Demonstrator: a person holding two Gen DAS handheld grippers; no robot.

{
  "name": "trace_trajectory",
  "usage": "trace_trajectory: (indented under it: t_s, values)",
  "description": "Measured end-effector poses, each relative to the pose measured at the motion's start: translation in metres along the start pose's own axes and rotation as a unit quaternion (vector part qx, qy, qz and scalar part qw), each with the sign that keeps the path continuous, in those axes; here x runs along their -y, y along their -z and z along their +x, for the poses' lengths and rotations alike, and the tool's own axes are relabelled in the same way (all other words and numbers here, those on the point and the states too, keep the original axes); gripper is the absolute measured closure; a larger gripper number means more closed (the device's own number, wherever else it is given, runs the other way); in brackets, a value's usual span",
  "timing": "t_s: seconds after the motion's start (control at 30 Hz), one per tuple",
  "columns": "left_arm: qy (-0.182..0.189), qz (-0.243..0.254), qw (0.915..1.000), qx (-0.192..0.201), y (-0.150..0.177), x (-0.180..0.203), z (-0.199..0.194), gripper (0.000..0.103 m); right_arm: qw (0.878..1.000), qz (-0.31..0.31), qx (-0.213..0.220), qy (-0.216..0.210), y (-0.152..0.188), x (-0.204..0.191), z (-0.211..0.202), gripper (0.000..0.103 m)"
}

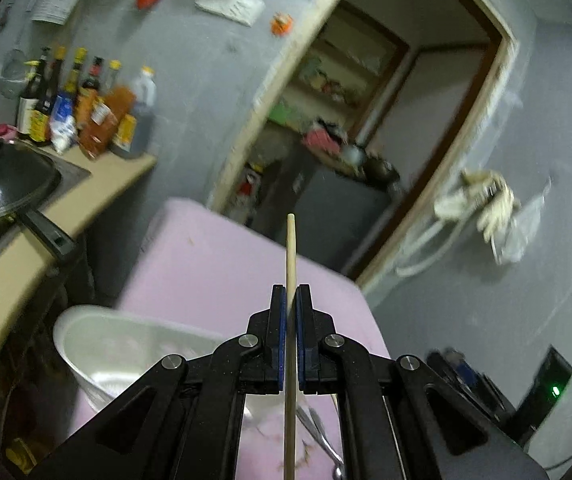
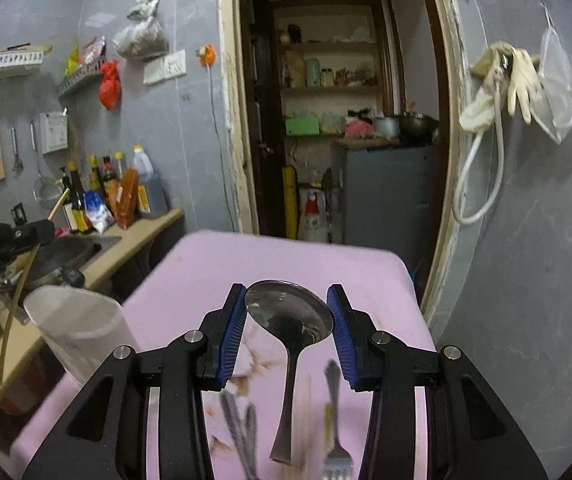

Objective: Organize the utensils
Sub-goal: 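Carry chopstick and spoon over the white caddy and open both tools to drop them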

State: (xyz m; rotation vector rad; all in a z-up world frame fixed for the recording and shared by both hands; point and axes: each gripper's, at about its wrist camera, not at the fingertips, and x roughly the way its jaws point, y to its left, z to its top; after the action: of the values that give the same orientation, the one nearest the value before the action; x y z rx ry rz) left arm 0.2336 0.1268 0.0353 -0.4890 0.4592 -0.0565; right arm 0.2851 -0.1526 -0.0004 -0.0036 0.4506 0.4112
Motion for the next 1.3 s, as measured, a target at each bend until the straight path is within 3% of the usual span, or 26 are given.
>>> trace_trajectory:
  t_s: [0.33, 0.53, 0.67, 0.83, 1.03, 1.3]
  values:
    - [-0.032, -0.064, 0.9923, 0.101, -0.061, -0.091, -0.010, 0.100, 0.994, -0.002, 0.084, -0.063, -0.072, -0.054, -0.021, 0.065]
    - [-0.058, -0.044, 0.9872, 0.142, -0.066, -0.109, -0.006, 0.100, 0.986, 0.007, 0.110, -0.122, -0.091, -0.095, -0.012, 0.064]
    - [-0.077, -0.023, 0.9857, 0.148, -0.058, -0.110, 0.004, 0.100, 0.984, 0.002, 0.104, -0.144, -0.086, -0.117, 0.003, 0.064]
    - [-0.098, -0.049, 0.9840, 0.140, -0.039, -0.118, 0.017, 0.100, 0.986, -0.007, 0.081, -0.146, -0.067, -0.135, 0.024, 0.064]
    - [-0.119, -0.046, 0.9810, 0.147, -0.023, -0.117, 0.021, 0.100, 0.988, -0.017, 0.042, -0.146, -0.037, -0.145, 0.049, 0.064]
    - [-0.114, 0.001, 0.9868, 0.116, -0.003, -0.105, 0.021, 0.100, 0.989, -0.013, -0.004, -0.149, -0.012, -0.141, 0.063, 0.064]
